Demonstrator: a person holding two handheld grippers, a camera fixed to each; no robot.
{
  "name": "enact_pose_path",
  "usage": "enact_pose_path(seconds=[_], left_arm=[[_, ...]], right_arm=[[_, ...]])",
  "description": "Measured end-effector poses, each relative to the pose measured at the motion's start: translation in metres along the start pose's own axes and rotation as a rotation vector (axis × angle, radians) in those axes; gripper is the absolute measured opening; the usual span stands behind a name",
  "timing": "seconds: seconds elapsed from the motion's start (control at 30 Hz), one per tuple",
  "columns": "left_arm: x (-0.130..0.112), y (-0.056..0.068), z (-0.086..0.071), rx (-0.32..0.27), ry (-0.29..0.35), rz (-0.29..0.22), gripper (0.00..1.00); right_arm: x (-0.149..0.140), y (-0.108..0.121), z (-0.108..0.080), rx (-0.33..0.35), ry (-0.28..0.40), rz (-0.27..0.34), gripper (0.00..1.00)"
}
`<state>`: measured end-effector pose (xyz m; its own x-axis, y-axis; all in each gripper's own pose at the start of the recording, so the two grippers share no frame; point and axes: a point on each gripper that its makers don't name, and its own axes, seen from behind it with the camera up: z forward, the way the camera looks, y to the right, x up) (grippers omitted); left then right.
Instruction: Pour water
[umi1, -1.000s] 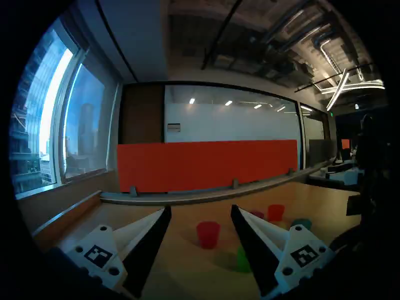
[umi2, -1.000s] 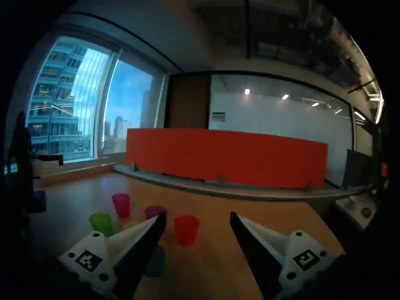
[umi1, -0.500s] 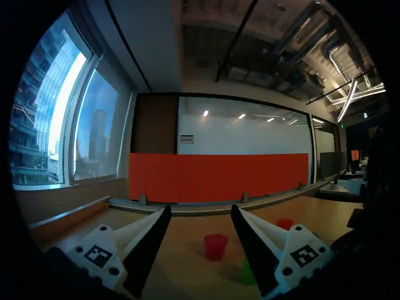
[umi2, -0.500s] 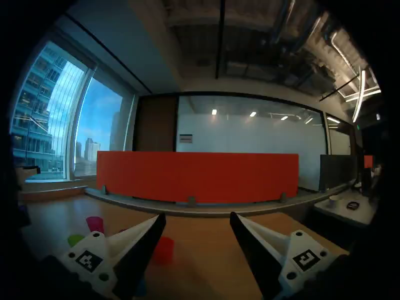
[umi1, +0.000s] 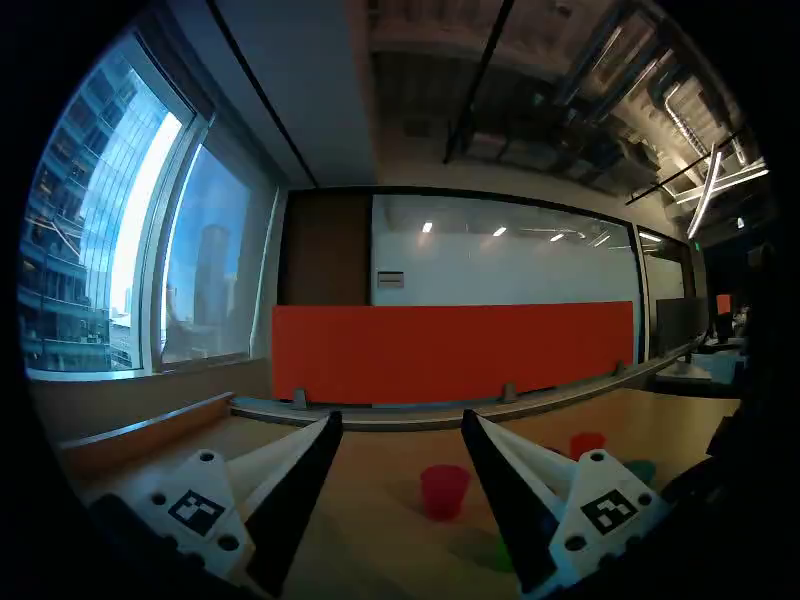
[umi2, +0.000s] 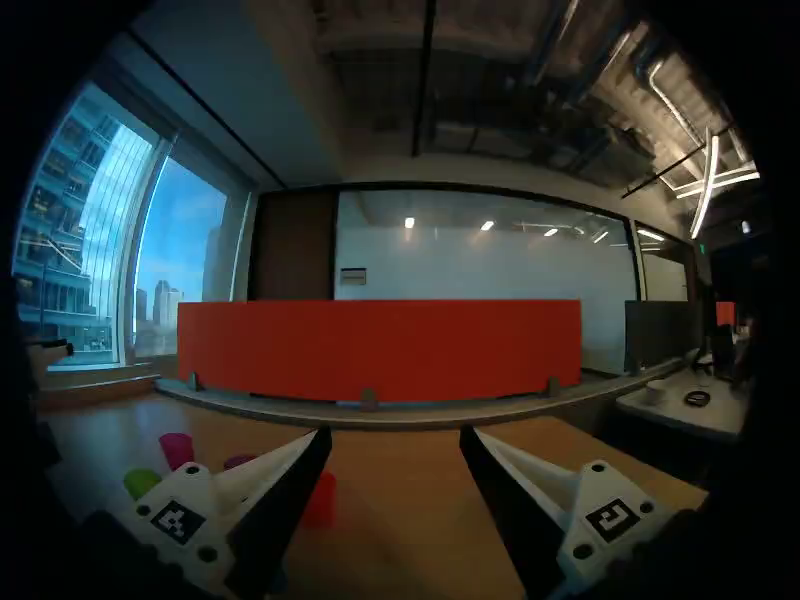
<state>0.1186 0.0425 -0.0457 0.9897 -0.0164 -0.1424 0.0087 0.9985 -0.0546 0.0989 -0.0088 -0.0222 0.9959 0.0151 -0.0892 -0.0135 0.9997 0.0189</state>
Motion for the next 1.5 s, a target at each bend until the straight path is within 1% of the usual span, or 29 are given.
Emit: enact_pose_path(seconds=[0.2,0.37,0.5,0.7,0.8,0.93,1.13,1.3,1.5], left_arm=[[-0.010,-0.001,0.005,0.022,0.001,0.012,0.88],[-0.021,-0.002,0.007,0.039,0.000,0.026,0.88],[-0.032,-0.007,0.006,0.053,0.002,0.037,0.88],[-0.051,-0.020,0.008,0.066,-0.014,0.036,0.88],[-0.062,-0.023,0.009,0.061,-0.024,0.029,0.88],[-0.076,-0.029,0.014,0.053,-0.041,0.021,0.88],[-0.089,-0.039,0.019,0.053,-0.056,0.019,0.88],[-0.099,-0.044,0.020,0.057,-0.069,0.015,0.88],[-0.106,-0.044,0.021,0.053,-0.086,0.009,0.88]], right_arm=[[0.004,-0.002,0.002,-0.008,0.020,0.035,0.99],[0.003,-0.004,0.004,-0.013,0.019,0.043,0.99],[0.003,-0.008,0.004,-0.009,0.011,0.033,0.99],[-0.001,-0.011,0.005,-0.021,-0.003,0.032,0.99],[-0.005,-0.012,0.004,-0.027,-0.011,0.036,0.99],[-0.010,-0.014,0.005,-0.033,-0.025,0.028,0.99],[-0.013,-0.020,0.008,-0.033,-0.037,0.011,0.99],[-0.015,-0.027,0.012,-0.023,-0.046,0.002,0.99],[-0.016,-0.033,0.015,-0.010,-0.049,-0.007,0.99]])
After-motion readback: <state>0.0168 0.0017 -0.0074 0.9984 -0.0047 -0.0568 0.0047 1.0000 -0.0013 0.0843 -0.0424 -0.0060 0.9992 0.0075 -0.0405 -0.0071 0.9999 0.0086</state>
